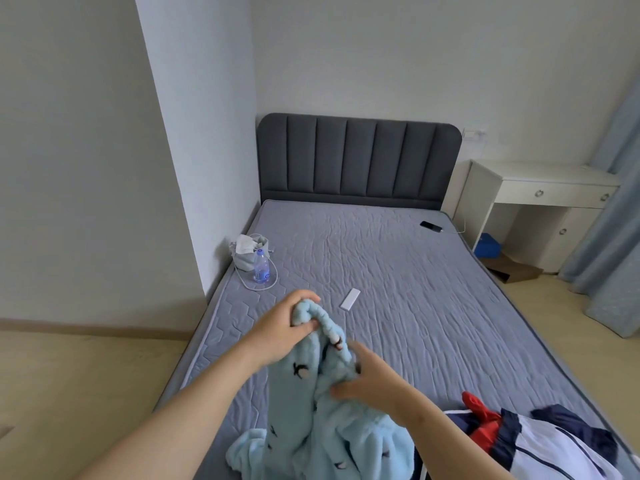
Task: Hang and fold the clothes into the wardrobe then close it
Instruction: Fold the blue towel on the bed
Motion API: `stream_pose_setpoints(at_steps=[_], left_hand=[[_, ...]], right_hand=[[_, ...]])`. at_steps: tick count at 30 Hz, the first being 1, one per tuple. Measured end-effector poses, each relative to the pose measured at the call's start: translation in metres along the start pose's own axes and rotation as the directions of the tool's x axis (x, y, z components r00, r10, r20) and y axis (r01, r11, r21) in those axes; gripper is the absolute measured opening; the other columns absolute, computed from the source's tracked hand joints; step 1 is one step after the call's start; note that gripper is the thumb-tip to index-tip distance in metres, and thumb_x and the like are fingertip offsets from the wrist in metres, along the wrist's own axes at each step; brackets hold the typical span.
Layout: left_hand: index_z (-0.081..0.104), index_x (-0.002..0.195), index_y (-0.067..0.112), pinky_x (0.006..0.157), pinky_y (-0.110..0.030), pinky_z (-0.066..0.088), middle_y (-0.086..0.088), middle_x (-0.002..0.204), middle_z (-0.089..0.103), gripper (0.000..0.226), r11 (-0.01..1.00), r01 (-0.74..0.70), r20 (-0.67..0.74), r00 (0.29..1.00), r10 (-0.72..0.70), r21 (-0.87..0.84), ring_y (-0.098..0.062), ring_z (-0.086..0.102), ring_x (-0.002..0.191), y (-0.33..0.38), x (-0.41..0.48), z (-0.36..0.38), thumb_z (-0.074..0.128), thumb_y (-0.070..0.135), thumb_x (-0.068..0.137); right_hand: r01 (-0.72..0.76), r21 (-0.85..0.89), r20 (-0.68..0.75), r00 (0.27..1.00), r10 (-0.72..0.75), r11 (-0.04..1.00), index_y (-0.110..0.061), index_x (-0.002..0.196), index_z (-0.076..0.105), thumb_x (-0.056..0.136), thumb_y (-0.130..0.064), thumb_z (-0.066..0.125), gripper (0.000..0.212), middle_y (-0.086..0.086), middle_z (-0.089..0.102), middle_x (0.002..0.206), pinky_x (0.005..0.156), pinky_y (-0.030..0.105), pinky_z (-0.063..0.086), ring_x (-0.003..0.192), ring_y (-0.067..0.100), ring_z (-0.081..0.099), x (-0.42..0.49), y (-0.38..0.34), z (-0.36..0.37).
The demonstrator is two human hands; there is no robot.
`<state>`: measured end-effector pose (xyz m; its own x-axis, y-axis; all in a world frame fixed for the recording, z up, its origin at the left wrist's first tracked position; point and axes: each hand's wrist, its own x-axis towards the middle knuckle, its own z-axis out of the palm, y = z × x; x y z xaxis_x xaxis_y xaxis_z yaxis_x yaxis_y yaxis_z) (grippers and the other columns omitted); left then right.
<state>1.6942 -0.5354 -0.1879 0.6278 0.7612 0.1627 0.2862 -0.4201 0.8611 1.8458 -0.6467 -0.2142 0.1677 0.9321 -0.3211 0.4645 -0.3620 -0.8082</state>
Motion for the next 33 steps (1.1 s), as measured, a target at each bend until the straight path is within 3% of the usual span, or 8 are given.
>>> stream_pose_setpoints(at_steps=[4,8,12,15,23,26,30,33], left_hand=[[0.041,0.111,0.050,0.077,-0.004,0.038,0.010,0.106,0.049,0.040,0.994,0.084,0.068,0.995,-0.079,-0.074,0.000,0.050,0.095,-0.001,0.000,-0.015,0.057,0.021,0.090],[0.043,0.124,0.029,0.098,-0.031,0.036,0.005,0.125,0.041,0.046,0.946,0.049,-0.089,0.996,-0.022,0.321,-0.014,0.045,0.113,-0.003,-0.009,-0.012,0.054,0.010,0.083],[0.037,0.134,0.016,0.113,-0.035,0.012,0.011,0.153,0.013,0.067,0.736,-0.233,0.269,0.960,0.071,0.635,-0.012,0.006,0.142,-0.013,-0.022,0.016,0.057,0.033,0.072],[0.019,0.143,0.024,0.113,-0.047,0.000,0.014,0.154,-0.001,0.079,0.598,-0.202,0.223,0.974,0.039,0.776,-0.010,-0.007,0.143,-0.024,-0.023,0.022,0.058,0.043,0.077],[0.016,0.146,0.028,0.093,-0.031,0.032,0.012,0.135,0.041,0.072,0.562,-0.311,0.190,0.945,0.265,0.767,-0.011,0.050,0.115,-0.015,-0.010,0.020,0.054,0.025,0.084],[0.058,0.120,0.022,0.063,-0.026,0.050,0.007,0.091,0.065,0.077,0.375,-0.347,0.202,0.905,0.375,0.860,-0.014,0.063,0.070,-0.006,-0.009,0.028,0.083,0.026,0.047],[0.025,0.141,0.026,0.106,-0.050,0.022,0.003,0.144,0.028,0.083,0.458,-0.183,0.183,0.982,0.046,0.870,-0.020,0.033,0.130,-0.014,-0.007,0.044,0.059,0.055,0.071],[0.019,0.141,0.033,0.108,-0.052,0.011,0.006,0.144,0.022,0.080,0.501,-0.059,0.134,0.984,-0.116,0.863,-0.020,0.021,0.134,-0.019,0.000,0.050,0.054,0.058,0.073]], right_hand=[[-0.033,0.059,-0.165,0.985,0.042,0.998,-0.010,0.094,0.064,0.078,-0.022,0.068,0.021,0.007,0.069,0.087,0.081,0.038,0.053,0.085,0.023,0.066,-0.001,0.008,-0.006],[0.004,0.056,-0.262,0.965,0.010,0.998,-0.010,0.086,0.060,0.078,-0.019,0.065,0.013,0.000,0.061,0.074,0.063,0.029,0.046,0.069,0.015,0.058,0.001,0.002,-0.007],[0.095,-0.082,-0.276,0.954,-0.114,0.992,-0.023,0.073,0.046,0.077,-0.015,0.061,0.017,-0.009,0.050,0.066,0.055,0.022,0.036,0.063,0.008,0.047,0.003,-0.010,-0.001],[0.145,-0.129,-0.250,0.953,-0.173,0.981,-0.023,0.073,0.046,0.077,-0.012,0.062,0.019,-0.009,0.048,0.066,0.060,0.025,0.036,0.064,0.010,0.045,0.001,-0.014,-0.004],[0.133,-0.217,-0.221,0.958,-0.182,0.967,-0.009,0.086,0.058,0.076,-0.016,0.063,0.013,0.000,0.056,0.076,0.071,0.032,0.046,0.073,0.015,0.050,-0.001,-0.016,-0.008],[0.140,-0.190,-0.266,0.945,-0.188,0.972,-0.008,0.089,0.059,0.078,-0.016,0.063,0.014,-0.001,0.057,0.076,0.071,0.030,0.046,0.074,0.014,0.052,-0.003,-0.014,-0.010],[0.162,-0.162,-0.285,0.937,-0.204,0.973,-0.011,0.090,0.061,0.079,-0.014,0.062,0.011,0.000,0.062,0.079,0.074,0.029,0.047,0.077,0.013,0.055,-0.006,-0.010,-0.014],[0.206,-0.140,-0.258,0.937,-0.237,0.968,-0.022,0.081,0.059,0.078,-0.014,0.063,0.010,-0.012,0.055,0.069,0.070,0.023,0.045,0.069,0.005,0.051,-0.009,-0.008,-0.016]])
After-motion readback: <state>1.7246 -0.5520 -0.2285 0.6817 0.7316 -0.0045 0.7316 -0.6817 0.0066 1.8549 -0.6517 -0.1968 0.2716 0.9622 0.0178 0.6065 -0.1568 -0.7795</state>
